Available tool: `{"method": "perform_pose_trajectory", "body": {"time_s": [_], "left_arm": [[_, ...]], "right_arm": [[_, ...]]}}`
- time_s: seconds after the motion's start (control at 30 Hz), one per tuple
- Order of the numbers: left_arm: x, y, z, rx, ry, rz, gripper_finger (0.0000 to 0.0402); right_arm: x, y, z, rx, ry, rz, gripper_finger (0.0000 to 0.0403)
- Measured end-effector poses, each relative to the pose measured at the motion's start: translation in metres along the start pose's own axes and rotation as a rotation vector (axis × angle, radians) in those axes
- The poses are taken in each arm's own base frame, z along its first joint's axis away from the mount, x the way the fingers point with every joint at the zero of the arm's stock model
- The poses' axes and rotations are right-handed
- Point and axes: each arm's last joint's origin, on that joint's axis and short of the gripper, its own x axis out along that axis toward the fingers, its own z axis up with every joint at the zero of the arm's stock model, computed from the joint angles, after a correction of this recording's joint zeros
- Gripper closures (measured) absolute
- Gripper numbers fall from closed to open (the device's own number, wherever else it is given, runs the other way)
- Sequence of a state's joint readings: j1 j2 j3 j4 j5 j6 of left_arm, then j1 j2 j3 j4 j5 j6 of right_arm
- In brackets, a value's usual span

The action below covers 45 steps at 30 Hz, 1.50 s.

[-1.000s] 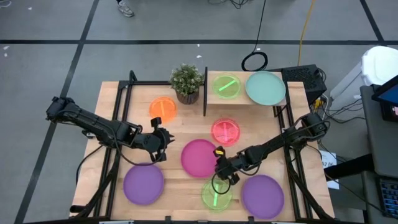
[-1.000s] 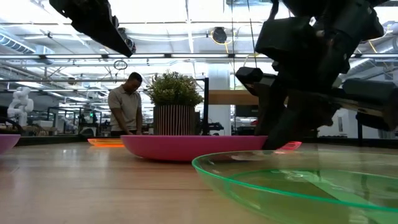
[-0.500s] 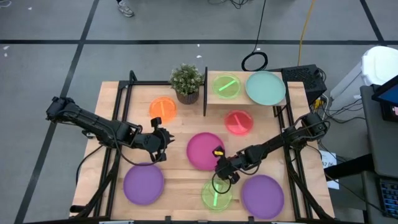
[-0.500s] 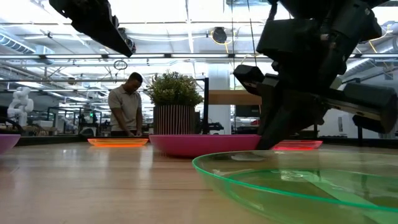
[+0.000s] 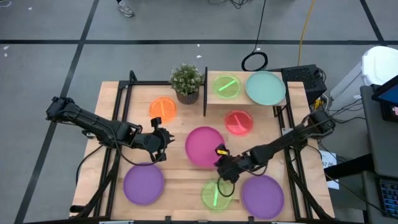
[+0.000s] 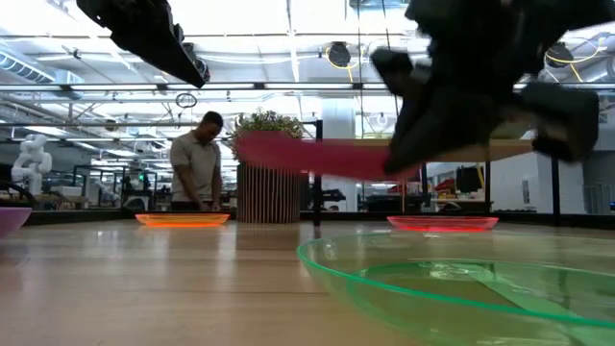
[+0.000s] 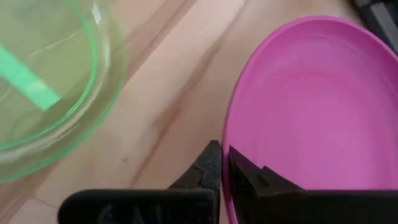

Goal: Place and stack plates onto a shelf
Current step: Stack the pink plate on top of the green plate on the shelf

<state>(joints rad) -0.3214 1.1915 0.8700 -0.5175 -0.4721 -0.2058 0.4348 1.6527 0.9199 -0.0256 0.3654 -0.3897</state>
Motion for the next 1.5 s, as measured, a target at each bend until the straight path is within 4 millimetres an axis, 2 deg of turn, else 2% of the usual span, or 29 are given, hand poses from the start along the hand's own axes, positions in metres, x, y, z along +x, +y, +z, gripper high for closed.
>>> {"method": "perform_pose_trajectory", "body": {"time_s": [0.27, 0.6, 0.77, 1.0, 1.5], "left_arm": [[0.000, 0.000, 0.001, -0.012, -0.006, -0.002, 0.0327], [0.000, -0.001, 0.005, -0.013, -0.051, -0.011, 0.0327], [0.000, -0.001, 0.005, -0.016, -0.051, -0.012, 0.0327], [0.000, -0.001, 0.005, -0.022, -0.051, -0.012, 0.0327], [-0.001, -0.002, 0.015, -0.029, -0.141, -0.027, 0.0327]], "right_arm": [[-0.042, -0.014, 0.013, 0.022, -0.093, -0.076, 0.0402], [-0.099, -0.055, 0.045, -0.023, 0.040, -0.191, 0.0402], [-0.121, -0.073, 0.055, 0.019, 0.057, -0.259, 0.0403], [-0.134, -0.082, 0.049, 0.022, 0.087, -0.305, 0.0403], [-0.167, -0.112, 0.014, 0.064, 0.198, -0.333, 0.0403]]}}
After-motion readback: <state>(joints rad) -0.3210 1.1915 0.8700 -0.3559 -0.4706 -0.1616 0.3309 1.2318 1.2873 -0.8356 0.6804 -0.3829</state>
